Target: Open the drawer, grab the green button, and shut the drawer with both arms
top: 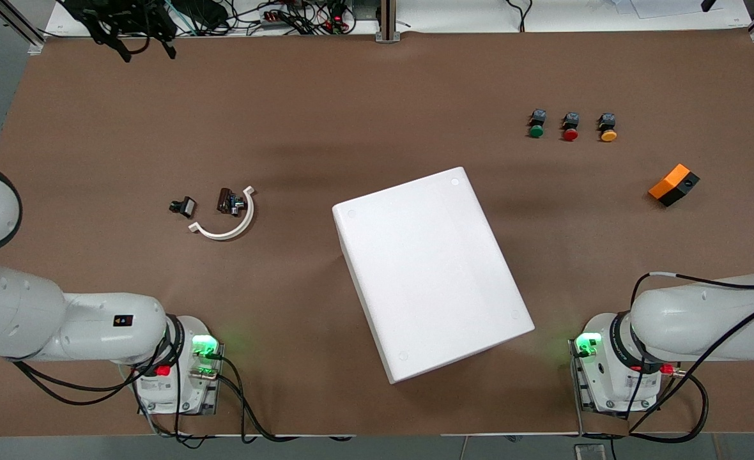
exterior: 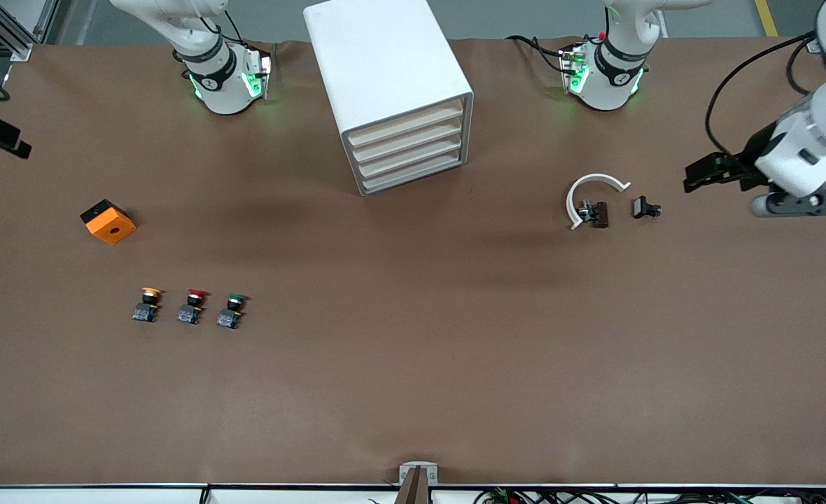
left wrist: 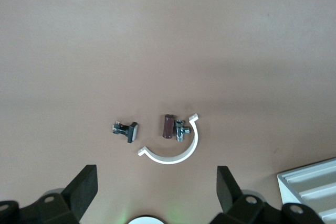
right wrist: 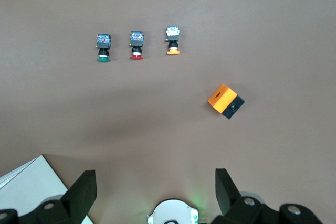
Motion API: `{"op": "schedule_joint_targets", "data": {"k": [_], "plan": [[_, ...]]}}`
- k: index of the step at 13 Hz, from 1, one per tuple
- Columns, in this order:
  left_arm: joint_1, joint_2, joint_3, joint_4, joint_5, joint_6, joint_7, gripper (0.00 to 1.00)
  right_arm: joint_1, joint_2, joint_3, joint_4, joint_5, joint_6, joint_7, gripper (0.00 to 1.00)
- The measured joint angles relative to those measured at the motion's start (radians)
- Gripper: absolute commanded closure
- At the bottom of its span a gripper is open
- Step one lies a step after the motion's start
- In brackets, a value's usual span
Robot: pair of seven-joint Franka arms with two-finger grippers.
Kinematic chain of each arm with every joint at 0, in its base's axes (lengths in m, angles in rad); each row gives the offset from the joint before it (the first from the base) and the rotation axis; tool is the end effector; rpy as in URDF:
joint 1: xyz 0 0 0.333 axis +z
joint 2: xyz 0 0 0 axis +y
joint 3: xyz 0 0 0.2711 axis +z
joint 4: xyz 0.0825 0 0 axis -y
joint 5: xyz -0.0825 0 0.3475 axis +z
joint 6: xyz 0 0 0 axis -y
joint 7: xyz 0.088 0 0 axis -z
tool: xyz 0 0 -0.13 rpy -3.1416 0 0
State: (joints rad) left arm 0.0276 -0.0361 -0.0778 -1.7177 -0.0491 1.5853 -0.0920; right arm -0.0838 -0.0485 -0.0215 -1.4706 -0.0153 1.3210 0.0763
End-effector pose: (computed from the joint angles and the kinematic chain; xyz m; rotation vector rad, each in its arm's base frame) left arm 0.5013 -0.0320 0.5127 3.0977 0.0698 -0.1542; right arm 0.4722 -0.0525 0.6026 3.1118 -0.2880 -0.1584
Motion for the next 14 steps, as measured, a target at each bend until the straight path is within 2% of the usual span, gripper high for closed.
{"op": "schedule_joint_targets", "data": {"k": [6, 14], "plan": [[0.011, -0.008, 0.001, 0.063, 0.000, 0.007, 0.002, 0.00, 0.003, -0.082, 0.011, -0.158, 0.000, 0.110, 0.038, 0.00], [0.009, -0.005, -0.006, 0.079, 0.000, 0.005, 0.043, 0.00, 0.017, -0.103, 0.014, -0.176, 0.005, 0.112, 0.038, 0.00]]}}
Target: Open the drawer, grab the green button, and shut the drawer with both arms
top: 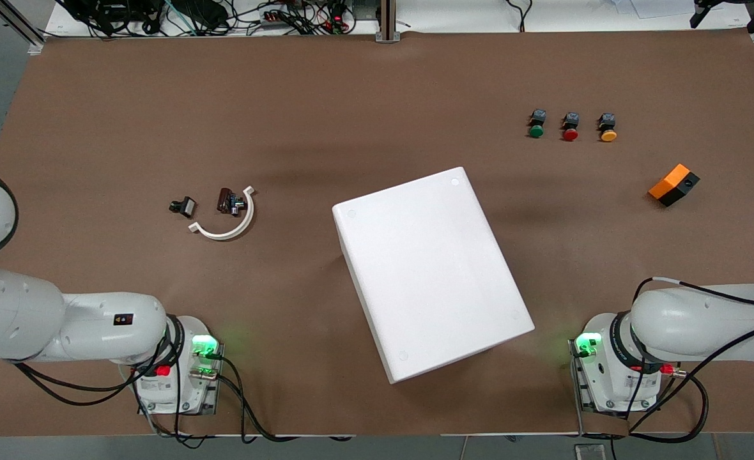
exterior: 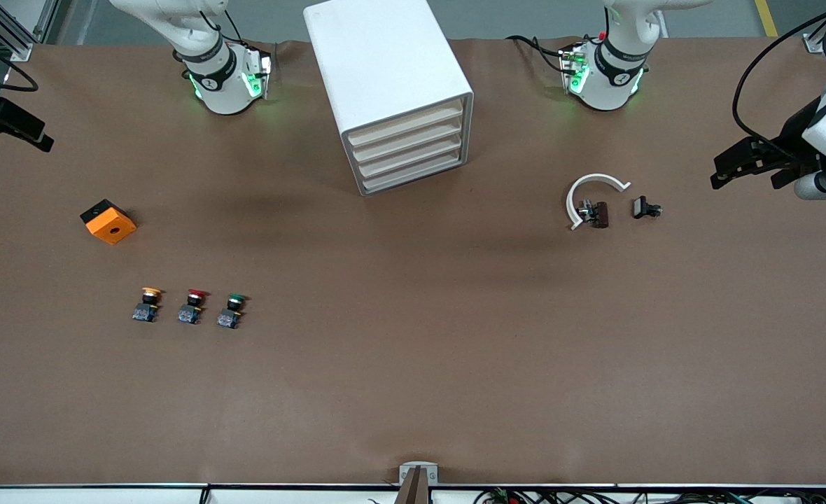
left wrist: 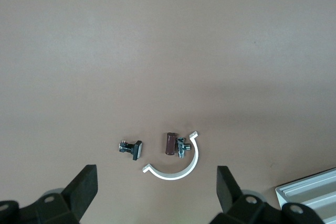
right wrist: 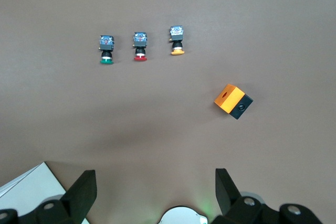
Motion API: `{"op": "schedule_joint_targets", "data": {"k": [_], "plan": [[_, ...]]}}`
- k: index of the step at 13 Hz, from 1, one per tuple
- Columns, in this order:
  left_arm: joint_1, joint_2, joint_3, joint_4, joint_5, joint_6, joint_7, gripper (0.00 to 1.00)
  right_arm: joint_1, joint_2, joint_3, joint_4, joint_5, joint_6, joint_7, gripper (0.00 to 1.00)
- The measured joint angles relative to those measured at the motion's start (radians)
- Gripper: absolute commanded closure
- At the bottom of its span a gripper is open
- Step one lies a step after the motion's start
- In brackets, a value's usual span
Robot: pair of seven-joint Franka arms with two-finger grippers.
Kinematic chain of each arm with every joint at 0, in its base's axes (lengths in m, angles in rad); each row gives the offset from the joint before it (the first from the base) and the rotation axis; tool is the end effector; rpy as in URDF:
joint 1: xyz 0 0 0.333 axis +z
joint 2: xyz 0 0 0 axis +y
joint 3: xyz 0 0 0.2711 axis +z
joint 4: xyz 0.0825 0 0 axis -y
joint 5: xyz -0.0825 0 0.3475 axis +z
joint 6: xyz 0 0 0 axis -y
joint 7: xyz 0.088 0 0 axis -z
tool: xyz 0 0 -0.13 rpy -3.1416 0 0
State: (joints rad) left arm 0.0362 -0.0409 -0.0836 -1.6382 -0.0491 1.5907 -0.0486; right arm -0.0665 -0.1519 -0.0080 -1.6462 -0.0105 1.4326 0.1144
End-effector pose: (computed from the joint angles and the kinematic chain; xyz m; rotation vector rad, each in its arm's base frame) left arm 0.5072 -0.0311 0.5500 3.0963 0.0038 -0.0138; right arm 0.4591 -0.0360 0.5871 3.1155 -0.2967 -0.0963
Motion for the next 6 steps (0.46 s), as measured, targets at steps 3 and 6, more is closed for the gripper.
{"op": "schedule_joint_targets", "data": {"k": [3, 6], "plan": [[0.000, 0.000, 0.000, 0.005, 0.000, -0.001, 0.008, 0.00, 0.040, -0.013, -0.009, -0.005, 0.000, -0.003, 0.003, 0.00], [0.000, 0.001, 0.000, 0.006, 0.000, -0.001, 0.008, 0.00, 0.051, -0.019, -0.020, -0.017, 0.000, -0.004, 0.006, 0.00]]}}
